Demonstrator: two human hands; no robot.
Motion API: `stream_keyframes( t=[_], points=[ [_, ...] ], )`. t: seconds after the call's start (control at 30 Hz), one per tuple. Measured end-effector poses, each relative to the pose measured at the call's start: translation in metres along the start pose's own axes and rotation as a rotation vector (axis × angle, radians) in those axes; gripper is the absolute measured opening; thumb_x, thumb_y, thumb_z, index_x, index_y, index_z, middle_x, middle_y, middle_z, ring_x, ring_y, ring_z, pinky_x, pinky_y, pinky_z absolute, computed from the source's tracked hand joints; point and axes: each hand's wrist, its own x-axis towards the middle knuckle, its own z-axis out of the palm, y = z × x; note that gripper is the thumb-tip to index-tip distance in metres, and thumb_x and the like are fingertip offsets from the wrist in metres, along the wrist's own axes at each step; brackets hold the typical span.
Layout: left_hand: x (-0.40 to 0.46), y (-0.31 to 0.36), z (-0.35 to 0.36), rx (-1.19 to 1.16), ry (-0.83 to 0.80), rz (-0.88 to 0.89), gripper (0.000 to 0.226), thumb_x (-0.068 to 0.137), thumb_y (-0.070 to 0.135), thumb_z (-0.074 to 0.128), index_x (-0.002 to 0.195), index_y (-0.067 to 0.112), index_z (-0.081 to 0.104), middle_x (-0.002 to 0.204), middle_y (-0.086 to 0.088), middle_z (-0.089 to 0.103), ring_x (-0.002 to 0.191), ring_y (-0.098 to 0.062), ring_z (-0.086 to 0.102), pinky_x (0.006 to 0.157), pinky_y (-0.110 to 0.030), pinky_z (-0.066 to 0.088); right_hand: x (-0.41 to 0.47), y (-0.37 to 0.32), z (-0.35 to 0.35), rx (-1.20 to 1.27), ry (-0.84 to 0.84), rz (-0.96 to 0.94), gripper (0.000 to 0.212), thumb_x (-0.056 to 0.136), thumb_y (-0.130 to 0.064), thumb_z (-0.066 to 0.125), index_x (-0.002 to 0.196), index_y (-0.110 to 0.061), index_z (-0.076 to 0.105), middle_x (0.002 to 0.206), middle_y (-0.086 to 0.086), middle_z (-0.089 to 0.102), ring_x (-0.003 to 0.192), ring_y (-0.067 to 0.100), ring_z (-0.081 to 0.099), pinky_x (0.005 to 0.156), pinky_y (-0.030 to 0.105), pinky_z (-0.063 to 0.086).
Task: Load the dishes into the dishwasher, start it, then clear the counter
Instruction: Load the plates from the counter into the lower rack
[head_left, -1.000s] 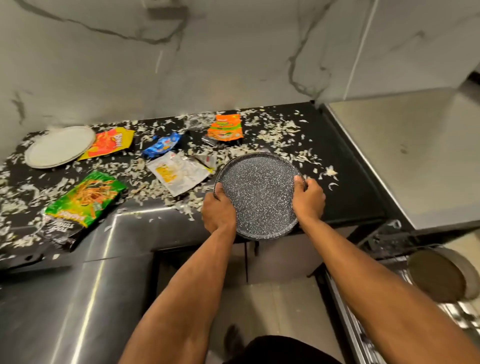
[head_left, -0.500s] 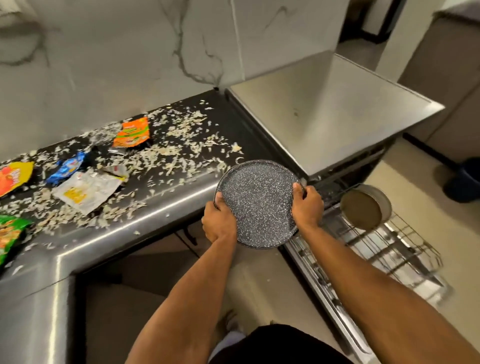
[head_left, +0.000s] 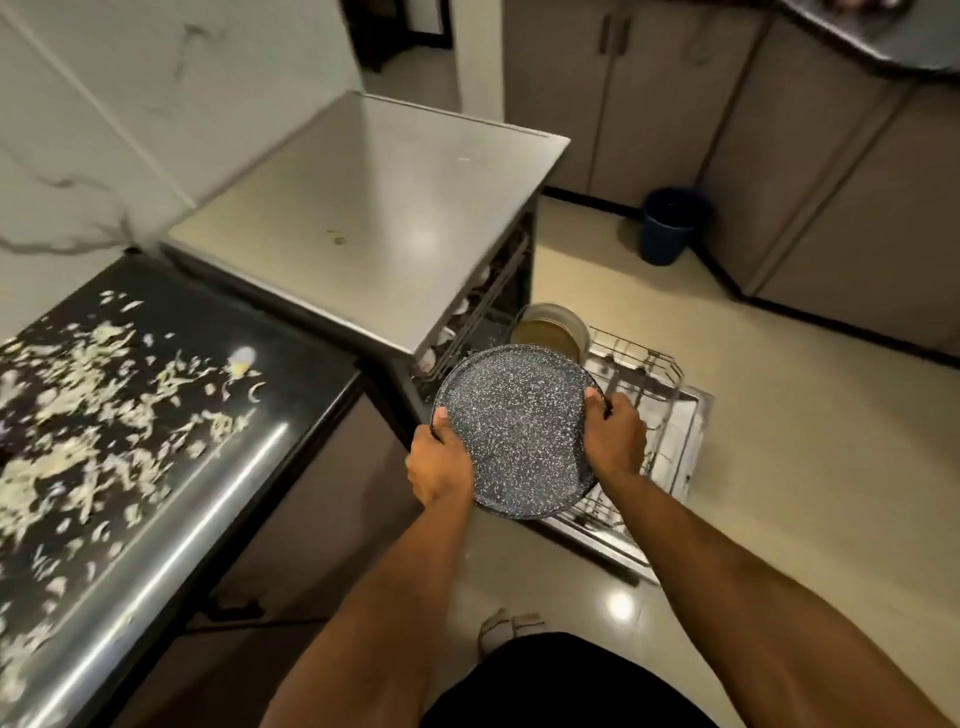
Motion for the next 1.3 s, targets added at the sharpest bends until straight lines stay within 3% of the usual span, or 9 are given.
stream_keyframes(
  t=[0.13, 0.33, 0.4, 0.5, 0.77, 1.1, 1.3],
  points=[
    [-0.015, 0.020, 0.035, 0.049, -0.150, 0.091, 0.054, 0.100, 0.052, 0.035, 0.100, 0.003, 0.057, 0.108, -0.021, 0.063, 0.104, -0.039, 0.057, 0.074, -0.035, 0.035, 0.008, 0.027, -0.035, -0.009, 0.149, 0.105, 0.033, 0.102, -0.039, 0.045, 0.095, -0.008, 0.057, 0.079, 0.004, 0.057, 0.070, 0.021, 0.049, 0.052, 0.026, 0.026],
    [-0.055, 0.044, 0.088, 0.160, -0.297, 0.257, 0.055, 0.103, 0.048, 0.030, 0.104, 0.000, 0.057, 0.106, -0.020, 0.063, 0.100, -0.034, 0.057, 0.072, -0.034, 0.032, 0.023, 0.069, -0.090, -0.012, 0.324, 0.181, 0.034, 0.100, -0.044, 0.047, 0.086, -0.014, 0.053, 0.086, 0.012, 0.065, 0.079, 0.030, 0.058, 0.064, 0.031, 0.034],
    [-0.072, 0.054, 0.109, 0.190, -0.339, 0.300, 0.056, 0.102, 0.050, 0.029, 0.101, 0.001, 0.057, 0.097, -0.018, 0.062, 0.090, -0.032, 0.057, 0.068, -0.035, 0.037, 0.029, 0.088, -0.114, -0.003, 0.378, 0.225, 0.033, 0.100, -0.044, 0.047, 0.085, -0.015, 0.051, 0.089, 0.015, 0.066, 0.083, 0.033, 0.059, 0.064, 0.032, 0.034],
    [-0.102, 0.069, 0.144, 0.212, -0.397, 0.341, 0.051, 0.102, 0.049, 0.029, 0.092, 0.005, 0.052, 0.075, -0.003, 0.048, 0.073, -0.020, 0.047, 0.057, -0.031, 0.030, 0.038, 0.115, -0.149, 0.017, 0.440, 0.276, 0.033, 0.100, -0.045, 0.047, 0.085, -0.015, 0.050, 0.092, 0.019, 0.066, 0.086, 0.037, 0.060, 0.065, 0.033, 0.033],
    [-0.202, 0.091, 0.239, 0.163, -0.508, 0.331, 0.045, 0.101, 0.047, 0.036, 0.091, 0.007, 0.054, 0.074, -0.006, 0.054, 0.059, -0.012, 0.046, 0.048, -0.024, 0.033, 0.071, 0.194, -0.256, 0.067, 0.483, 0.348, 0.036, 0.099, -0.045, 0.047, 0.083, -0.014, 0.049, 0.090, 0.018, 0.065, 0.084, 0.036, 0.059, 0.064, 0.034, 0.036],
    [-0.295, 0.140, 0.333, 0.119, -0.570, 0.396, 0.045, 0.098, 0.052, 0.037, 0.087, 0.012, 0.053, 0.070, -0.005, 0.054, 0.059, -0.017, 0.048, 0.056, -0.029, 0.044, 0.120, 0.256, -0.362, 0.105, 0.547, 0.413, 0.038, 0.099, -0.047, 0.047, 0.083, -0.013, 0.049, 0.089, 0.015, 0.065, 0.084, 0.036, 0.059, 0.066, 0.034, 0.036],
    [-0.321, 0.171, 0.392, 0.084, -0.609, 0.393, 0.044, 0.098, 0.053, 0.037, 0.078, 0.016, 0.050, 0.065, -0.001, 0.050, 0.055, -0.014, 0.043, 0.050, -0.023, 0.034, 0.162, 0.273, -0.405, 0.094, 0.591, 0.416, 0.037, 0.100, -0.045, 0.047, 0.083, -0.012, 0.049, 0.085, 0.014, 0.064, 0.078, 0.031, 0.055, 0.064, 0.032, 0.034]
  ],
)
